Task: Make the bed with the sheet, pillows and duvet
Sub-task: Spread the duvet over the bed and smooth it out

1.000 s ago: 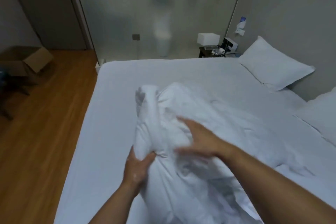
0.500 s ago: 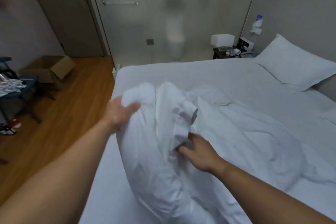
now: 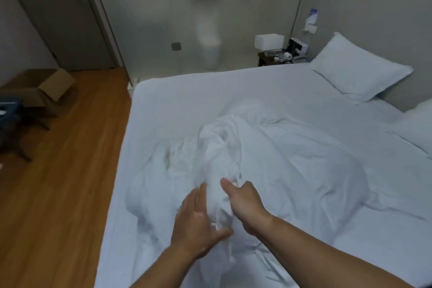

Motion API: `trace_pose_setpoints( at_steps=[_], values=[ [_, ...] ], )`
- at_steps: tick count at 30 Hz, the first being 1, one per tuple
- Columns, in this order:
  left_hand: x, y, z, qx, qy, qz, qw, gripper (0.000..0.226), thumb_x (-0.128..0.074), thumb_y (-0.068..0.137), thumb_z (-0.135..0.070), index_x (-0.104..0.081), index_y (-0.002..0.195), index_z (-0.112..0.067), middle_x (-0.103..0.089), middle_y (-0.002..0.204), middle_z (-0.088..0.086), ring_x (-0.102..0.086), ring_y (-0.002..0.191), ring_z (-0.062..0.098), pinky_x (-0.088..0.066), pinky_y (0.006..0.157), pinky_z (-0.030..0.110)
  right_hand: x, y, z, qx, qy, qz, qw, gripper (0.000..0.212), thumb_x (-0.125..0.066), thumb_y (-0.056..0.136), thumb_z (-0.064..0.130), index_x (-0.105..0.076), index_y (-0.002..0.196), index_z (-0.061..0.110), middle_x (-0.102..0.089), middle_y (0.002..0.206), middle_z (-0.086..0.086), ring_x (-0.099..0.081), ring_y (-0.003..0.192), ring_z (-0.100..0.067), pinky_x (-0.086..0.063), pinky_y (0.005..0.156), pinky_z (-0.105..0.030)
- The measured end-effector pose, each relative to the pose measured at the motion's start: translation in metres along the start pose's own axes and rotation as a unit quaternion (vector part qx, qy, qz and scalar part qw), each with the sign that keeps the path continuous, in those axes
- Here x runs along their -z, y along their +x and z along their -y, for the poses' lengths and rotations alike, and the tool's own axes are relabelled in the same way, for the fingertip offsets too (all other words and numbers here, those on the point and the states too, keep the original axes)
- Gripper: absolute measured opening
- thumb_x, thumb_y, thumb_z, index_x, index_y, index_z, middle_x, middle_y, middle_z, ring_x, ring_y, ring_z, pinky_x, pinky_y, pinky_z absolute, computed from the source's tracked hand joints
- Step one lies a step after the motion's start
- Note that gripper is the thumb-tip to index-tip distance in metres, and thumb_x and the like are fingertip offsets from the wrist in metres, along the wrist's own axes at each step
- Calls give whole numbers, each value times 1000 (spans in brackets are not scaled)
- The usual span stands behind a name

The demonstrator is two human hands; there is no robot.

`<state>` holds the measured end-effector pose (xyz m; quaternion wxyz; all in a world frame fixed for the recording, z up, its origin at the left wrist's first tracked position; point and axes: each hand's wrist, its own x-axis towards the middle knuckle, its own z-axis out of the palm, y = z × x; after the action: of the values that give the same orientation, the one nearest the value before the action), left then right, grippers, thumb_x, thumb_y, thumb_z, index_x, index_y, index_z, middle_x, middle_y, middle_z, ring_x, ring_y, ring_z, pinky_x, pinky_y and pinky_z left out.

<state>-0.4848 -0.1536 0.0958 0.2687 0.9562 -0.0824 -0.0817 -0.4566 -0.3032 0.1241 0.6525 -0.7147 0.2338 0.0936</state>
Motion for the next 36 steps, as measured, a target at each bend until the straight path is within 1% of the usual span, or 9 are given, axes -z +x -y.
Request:
trace_pose_setpoints(
  at_steps=[4,8,13,16,23,28,30,32,36],
  values=[
    [22,16,-55,-50,-117,-106,986,59,-58,76,-28,-52,134,-20,-67,120,6,-62,109,29,-49,86,32,33,-20,39,199,6,-50,979,28,-67,89,44,-73,96,18,-76,93,7,-71,92,-7,-52,83,-28],
    [71,51,-126,-172,-196,-121,958,45,-60,80,-42,-57,124,-35,-67,110,-17,-59,95,4,-37,74,3,124,-41,83,298,91,38,949,39,-63,86,44,-64,120,24,-71,117,4,-67,110,-17,-56,92,-36],
    [22,65,-206,-145,-230,-99,957,39,-66,90,-45,-61,125,-27,-68,116,-9,-59,106,15,-34,79,13,186,-63,10,160,63,87,981,69,-77,70,47,-47,131,37,-57,136,8,-62,117,-14,-55,95,-46],
    [-22,66,-254,-123,-262,-57,956,35,-65,90,-49,-58,119,-31,-62,102,-20,-57,98,11,-36,71,9,189,-79,-40,152,18,134,979,83,-87,72,29,-41,141,37,-62,131,16,-60,121,-9,-53,98,-34],
    [-62,107,-403,-144,-319,-14,937,67,-59,69,-31,-53,135,-26,-63,125,3,-60,116,22,-46,104,35,310,-58,-52,63,107,-148,981,14,-71,90,23,-76,99,14,-78,90,6,-71,93,-17,-56,78,-27],
    [-57,170,-521,-264,-24,-42,963,37,-53,93,-35,-60,129,-28,-65,128,8,-51,125,29,-42,104,40,522,-53,57,229,-193,-309,903,23,-75,81,37,-66,77,17,-68,76,8,-60,74,-15,-46,67,-29],
    [-63,180,-567,-303,150,-70,938,50,-39,94,-61,-49,138,-41,-43,151,11,-28,143,30,-28,116,46,571,-53,91,261,-253,-326,873,30,-75,77,41,-58,68,18,-59,61,14,-50,58,-5,-35,53,-14],
    [-77,170,-608,-428,124,37,895,70,-36,81,-85,-47,138,-46,-36,155,3,-26,145,24,-24,120,44,599,-50,98,266,-271,-320,868,27,-77,75,41,-63,70,20,-60,62,13,-52,58,3,-36,51,-12],
    [-119,161,-641,-524,213,228,792,48,-72,74,-69,-59,95,-27,-65,91,-9,-61,88,17,-47,76,32,635,-35,51,231,-248,-289,895,44,-83,66,55,-65,81,18,-66,74,6,-60,70,-9,-44,63,-32]
  ],
)
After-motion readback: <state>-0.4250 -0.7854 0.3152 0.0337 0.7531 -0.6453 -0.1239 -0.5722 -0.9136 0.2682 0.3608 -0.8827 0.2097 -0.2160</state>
